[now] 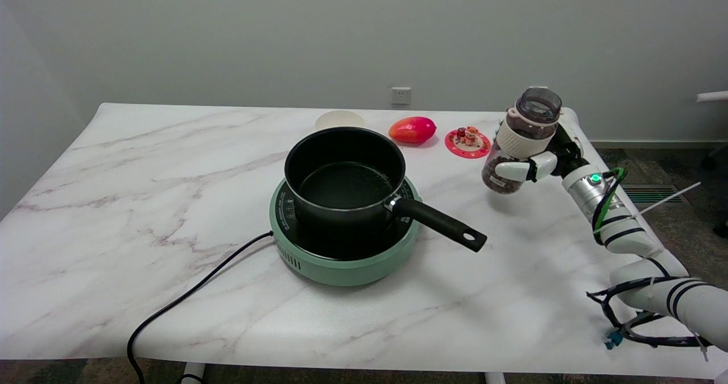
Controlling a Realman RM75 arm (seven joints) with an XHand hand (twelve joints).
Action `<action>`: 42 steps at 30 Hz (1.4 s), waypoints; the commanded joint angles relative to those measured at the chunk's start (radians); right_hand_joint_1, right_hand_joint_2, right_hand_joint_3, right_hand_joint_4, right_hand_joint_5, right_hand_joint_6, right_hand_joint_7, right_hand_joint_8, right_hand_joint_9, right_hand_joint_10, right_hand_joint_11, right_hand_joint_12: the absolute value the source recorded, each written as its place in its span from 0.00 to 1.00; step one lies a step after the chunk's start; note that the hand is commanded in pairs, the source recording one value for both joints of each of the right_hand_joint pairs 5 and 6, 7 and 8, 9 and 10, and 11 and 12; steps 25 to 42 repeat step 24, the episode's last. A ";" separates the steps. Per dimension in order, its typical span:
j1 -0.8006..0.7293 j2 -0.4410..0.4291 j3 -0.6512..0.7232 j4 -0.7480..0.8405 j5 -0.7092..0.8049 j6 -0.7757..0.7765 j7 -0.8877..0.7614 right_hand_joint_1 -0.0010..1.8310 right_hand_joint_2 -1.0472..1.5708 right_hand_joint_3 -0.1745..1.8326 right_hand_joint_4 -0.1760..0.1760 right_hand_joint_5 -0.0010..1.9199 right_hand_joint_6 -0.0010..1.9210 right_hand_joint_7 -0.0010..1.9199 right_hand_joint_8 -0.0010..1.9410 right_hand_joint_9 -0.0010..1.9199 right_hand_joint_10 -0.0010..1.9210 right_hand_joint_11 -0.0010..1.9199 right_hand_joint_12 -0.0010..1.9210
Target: Pick up the bottle.
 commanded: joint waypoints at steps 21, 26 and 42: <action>0.226 0.164 0.054 0.468 -0.553 -0.312 0.005 0.87 0.71 0.45 0.50 1.00 1.00 1.00 0.99 0.76 0.76 0.62 0.62; 0.224 0.184 0.051 0.542 -0.616 -0.361 0.004 0.87 0.71 0.45 0.50 1.00 1.00 1.00 0.99 0.76 0.76 0.62 0.62; 0.224 0.184 0.051 0.542 -0.616 -0.361 0.004 0.87 0.71 0.45 0.50 1.00 1.00 1.00 0.99 0.76 0.76 0.62 0.62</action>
